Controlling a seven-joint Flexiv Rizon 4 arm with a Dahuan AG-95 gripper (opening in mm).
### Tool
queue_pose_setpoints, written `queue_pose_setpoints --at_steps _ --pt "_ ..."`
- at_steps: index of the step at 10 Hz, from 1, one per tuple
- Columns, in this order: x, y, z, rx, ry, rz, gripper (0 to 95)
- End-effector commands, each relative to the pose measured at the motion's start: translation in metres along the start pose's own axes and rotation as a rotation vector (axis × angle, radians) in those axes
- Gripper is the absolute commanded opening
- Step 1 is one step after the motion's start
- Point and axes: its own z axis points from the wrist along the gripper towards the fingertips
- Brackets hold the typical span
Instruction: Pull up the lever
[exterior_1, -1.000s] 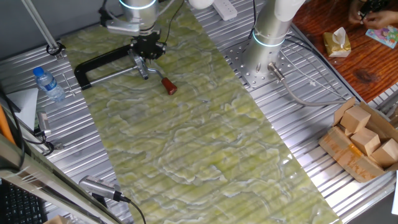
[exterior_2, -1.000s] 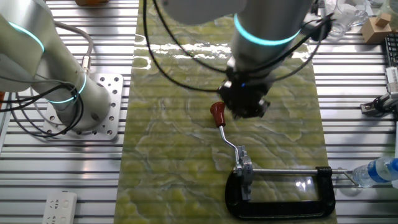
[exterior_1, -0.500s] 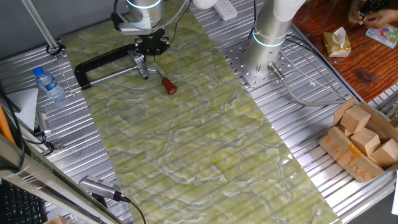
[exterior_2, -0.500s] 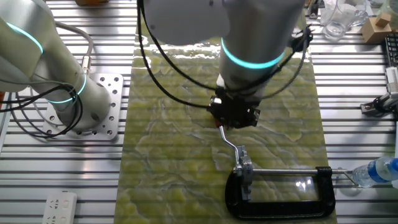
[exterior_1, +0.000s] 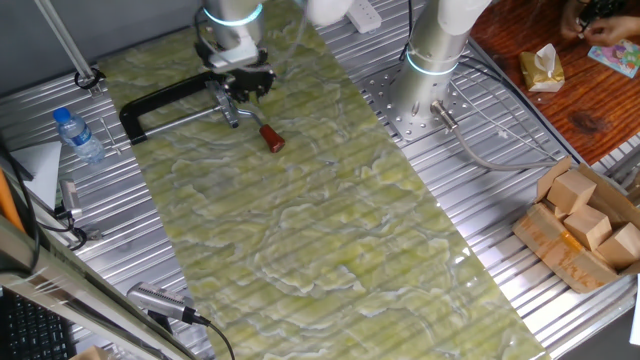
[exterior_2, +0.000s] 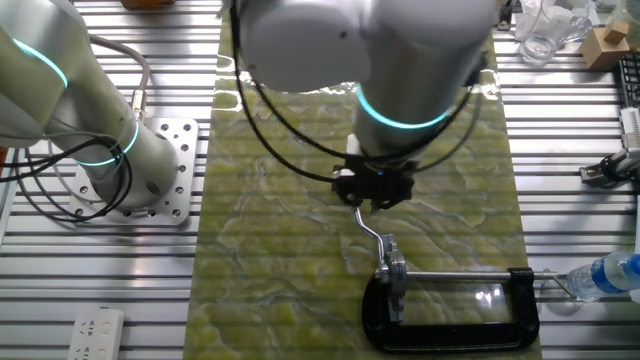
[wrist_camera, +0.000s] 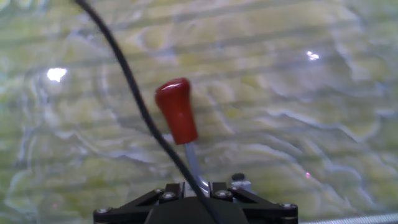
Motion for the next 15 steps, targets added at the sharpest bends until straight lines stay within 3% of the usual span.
queue_pose_setpoints --at_steps 1,3,7,10,12,13,15 --pt "-0.003 0.001 0.014 0.006 -0.01 -0.057 19.0" --pt "-0.009 -0.002 0.024 0.016 -0.012 -0.11 19.0" --pt "-0.028 -0.012 0.034 0.026 -0.009 -0.103 19.0" --pt "-0.029 -0.013 0.02 0.023 0.012 -0.105 19.0" --pt "-0.029 -0.013 0.02 0.025 0.017 -0.116 19.0" --pt "-0.029 -0.012 0.02 0.024 0.02 -0.119 38.0" --pt "-0.029 -0.012 0.023 0.024 0.033 -0.134 38.0"
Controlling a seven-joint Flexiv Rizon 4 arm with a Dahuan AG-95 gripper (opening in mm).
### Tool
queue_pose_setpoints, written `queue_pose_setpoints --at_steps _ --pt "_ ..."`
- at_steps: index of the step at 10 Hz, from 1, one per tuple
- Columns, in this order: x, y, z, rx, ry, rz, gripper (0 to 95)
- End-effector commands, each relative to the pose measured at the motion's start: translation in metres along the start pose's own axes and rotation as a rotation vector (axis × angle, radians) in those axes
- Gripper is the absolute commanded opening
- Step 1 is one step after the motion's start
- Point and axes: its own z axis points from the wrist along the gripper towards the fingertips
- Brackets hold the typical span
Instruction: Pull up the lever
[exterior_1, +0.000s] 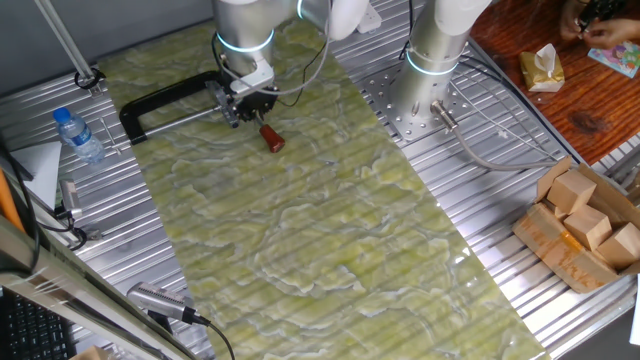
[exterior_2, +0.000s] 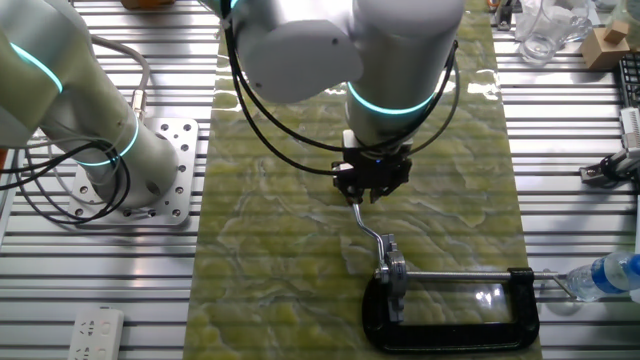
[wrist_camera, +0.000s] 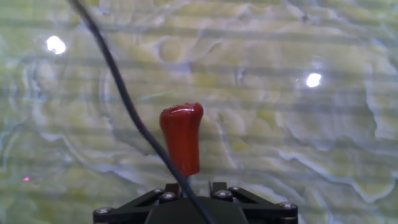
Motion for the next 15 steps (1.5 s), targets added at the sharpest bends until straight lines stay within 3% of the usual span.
queue_pose_setpoints --at_steps 1,2,15 --pt "0.0009 0.001 0.0014 -0.001 0.007 -0.009 38.0" --pt "0.0004 0.0017 0.0016 -0.006 0.021 -0.013 38.0" --pt "0.0004 0.0017 0.0016 -0.006 0.021 -0.013 38.0"
